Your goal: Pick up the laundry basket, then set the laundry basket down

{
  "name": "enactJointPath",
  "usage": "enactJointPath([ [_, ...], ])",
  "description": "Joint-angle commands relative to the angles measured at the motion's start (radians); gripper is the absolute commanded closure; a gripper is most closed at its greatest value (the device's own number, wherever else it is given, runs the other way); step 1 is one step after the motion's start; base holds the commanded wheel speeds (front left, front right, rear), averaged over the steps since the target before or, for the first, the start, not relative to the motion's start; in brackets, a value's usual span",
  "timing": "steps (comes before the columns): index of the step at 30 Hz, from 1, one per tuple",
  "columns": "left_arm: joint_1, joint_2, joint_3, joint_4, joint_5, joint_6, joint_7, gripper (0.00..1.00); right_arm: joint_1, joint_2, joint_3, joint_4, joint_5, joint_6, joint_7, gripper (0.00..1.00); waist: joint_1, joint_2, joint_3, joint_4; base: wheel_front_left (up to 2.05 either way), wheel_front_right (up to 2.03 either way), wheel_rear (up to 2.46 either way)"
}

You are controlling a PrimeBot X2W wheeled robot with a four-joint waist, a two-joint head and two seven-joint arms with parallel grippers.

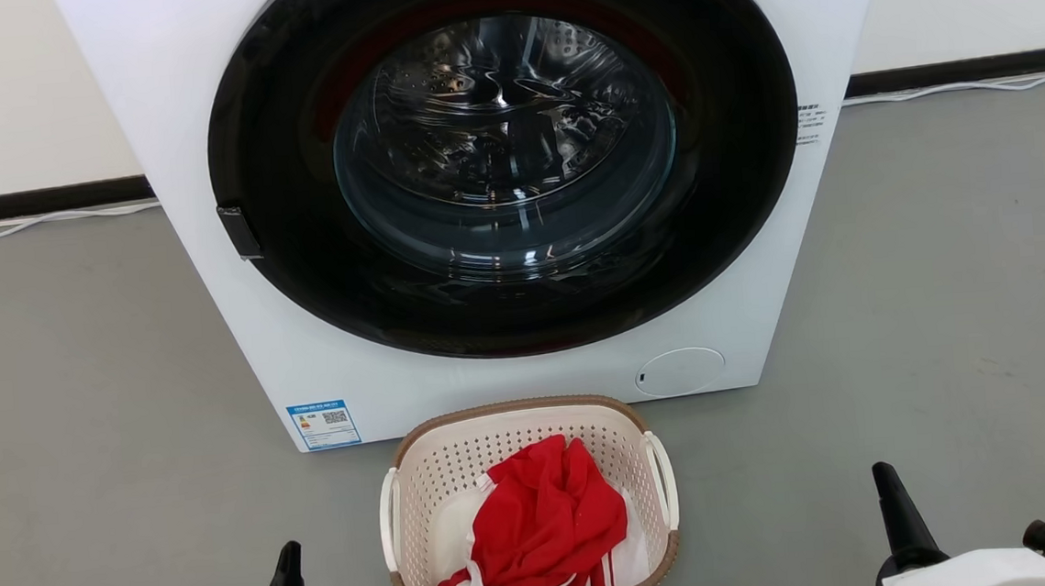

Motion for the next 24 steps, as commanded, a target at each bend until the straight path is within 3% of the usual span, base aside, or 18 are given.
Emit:
enactJointPath([
  [1,-0.055,0.008,0.024,-0.02,-0.031,-0.016,0.005,1.0,-0.052,-0.013,0.005,-0.03,0.026,0.004,0.011,1.0,0.0,-0.0001,0.0,0.0,0.0,0.0,0.0],
  [24,-0.117,0.008,0.065,-0.001,-0.31,-0.061,0.075,1.0,-0.09,-0.014,-0.028,-0.042,0.282,0.005,0.081,1.0,0.0,-0.0001,0.004,0.008,0.0,0.0,0.0],
])
